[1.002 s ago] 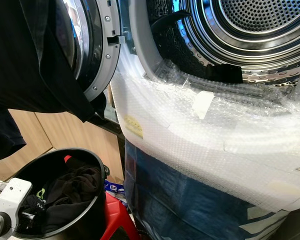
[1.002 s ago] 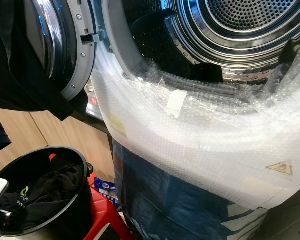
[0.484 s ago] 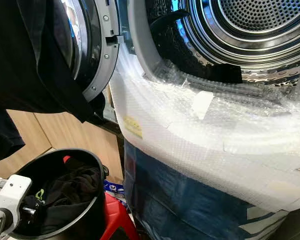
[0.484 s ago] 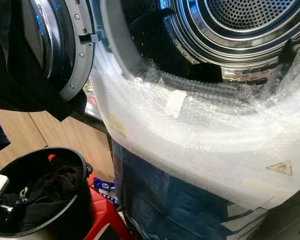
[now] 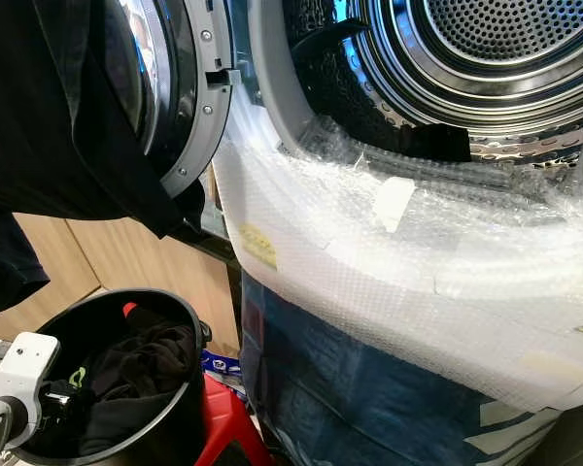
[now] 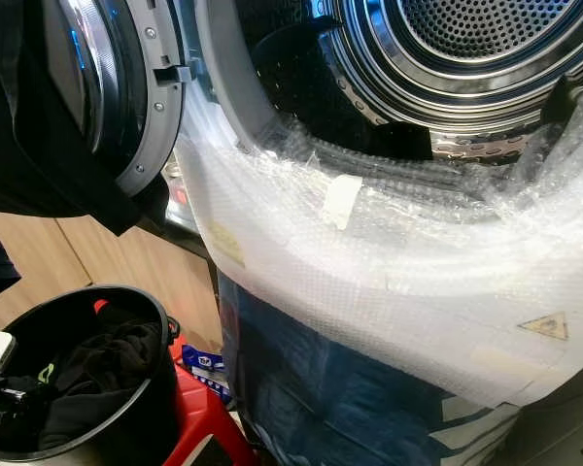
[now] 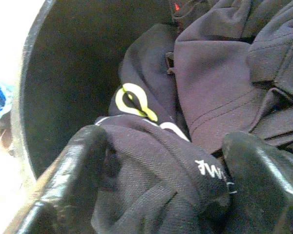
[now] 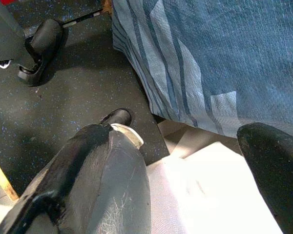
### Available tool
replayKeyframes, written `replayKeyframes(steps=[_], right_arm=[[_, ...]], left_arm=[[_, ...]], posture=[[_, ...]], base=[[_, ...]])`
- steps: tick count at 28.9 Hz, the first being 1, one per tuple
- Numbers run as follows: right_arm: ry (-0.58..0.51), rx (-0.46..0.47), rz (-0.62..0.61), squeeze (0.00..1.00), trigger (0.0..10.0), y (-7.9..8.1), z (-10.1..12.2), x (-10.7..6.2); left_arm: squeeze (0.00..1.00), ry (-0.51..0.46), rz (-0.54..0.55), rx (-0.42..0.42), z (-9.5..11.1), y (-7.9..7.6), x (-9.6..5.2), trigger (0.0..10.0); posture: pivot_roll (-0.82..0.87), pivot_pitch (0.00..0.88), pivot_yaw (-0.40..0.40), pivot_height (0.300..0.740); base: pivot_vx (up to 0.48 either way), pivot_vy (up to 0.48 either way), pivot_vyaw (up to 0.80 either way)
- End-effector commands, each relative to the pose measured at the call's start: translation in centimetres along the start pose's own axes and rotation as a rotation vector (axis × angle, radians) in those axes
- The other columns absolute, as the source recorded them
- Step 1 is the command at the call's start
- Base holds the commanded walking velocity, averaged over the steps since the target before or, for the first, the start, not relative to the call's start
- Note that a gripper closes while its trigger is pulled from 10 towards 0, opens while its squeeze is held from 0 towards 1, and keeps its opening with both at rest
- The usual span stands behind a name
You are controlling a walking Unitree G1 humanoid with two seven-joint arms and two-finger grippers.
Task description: Clothes washing
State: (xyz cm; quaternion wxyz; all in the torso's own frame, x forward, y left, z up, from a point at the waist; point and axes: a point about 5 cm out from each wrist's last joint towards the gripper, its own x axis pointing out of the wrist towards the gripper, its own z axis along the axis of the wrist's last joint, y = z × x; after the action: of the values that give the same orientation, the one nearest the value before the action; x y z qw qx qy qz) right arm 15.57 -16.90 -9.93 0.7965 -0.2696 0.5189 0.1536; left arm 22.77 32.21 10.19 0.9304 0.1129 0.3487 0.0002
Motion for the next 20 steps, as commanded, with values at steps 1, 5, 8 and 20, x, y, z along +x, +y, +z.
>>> replayKeyframes(steps=[1, 5, 8, 20], right_arm=[[-0.010, 0.002, 0.004, 0.00, 10.0, 0.1, 0.2, 0.0], [0.001, -0.008, 0.012, 0.00, 10.0, 0.3, -0.1, 0.0], [0.005, -0.013, 0.017, 0.00, 10.0, 0.3, -0.3, 0.0], [-0.014, -0.020, 0.012, 0.00, 10.0, -0.2, 0.6, 0.0]], left_arm=[[0.00, -0.015, 0.004, 0.000, 0.2, 0.3, -0.2, 0.0], [0.00, -0.015, -0.020, 0.001, 0.0, -0.1, -0.2, 0.0], [0.00, -0.027, -0.031, -0.016, 0.2, -0.2, -0.2, 0.0], [0.00, -0.189, -0.021, -0.199, 2.6, 0.2, 0.1, 10.0]], posture=[[0.25, 0.016, 0.048, 0.740], [0.26, 0.011, 0.046, 0.740], [0.26, 0.008, 0.046, 0.740], [0.26, 0.000, 0.047, 0.740]], base=[[0.000, 0.000, 0.00], [0.000, 0.000, 0.00], [0.000, 0.000, 0.00], [0.000, 0.000, 0.00]])
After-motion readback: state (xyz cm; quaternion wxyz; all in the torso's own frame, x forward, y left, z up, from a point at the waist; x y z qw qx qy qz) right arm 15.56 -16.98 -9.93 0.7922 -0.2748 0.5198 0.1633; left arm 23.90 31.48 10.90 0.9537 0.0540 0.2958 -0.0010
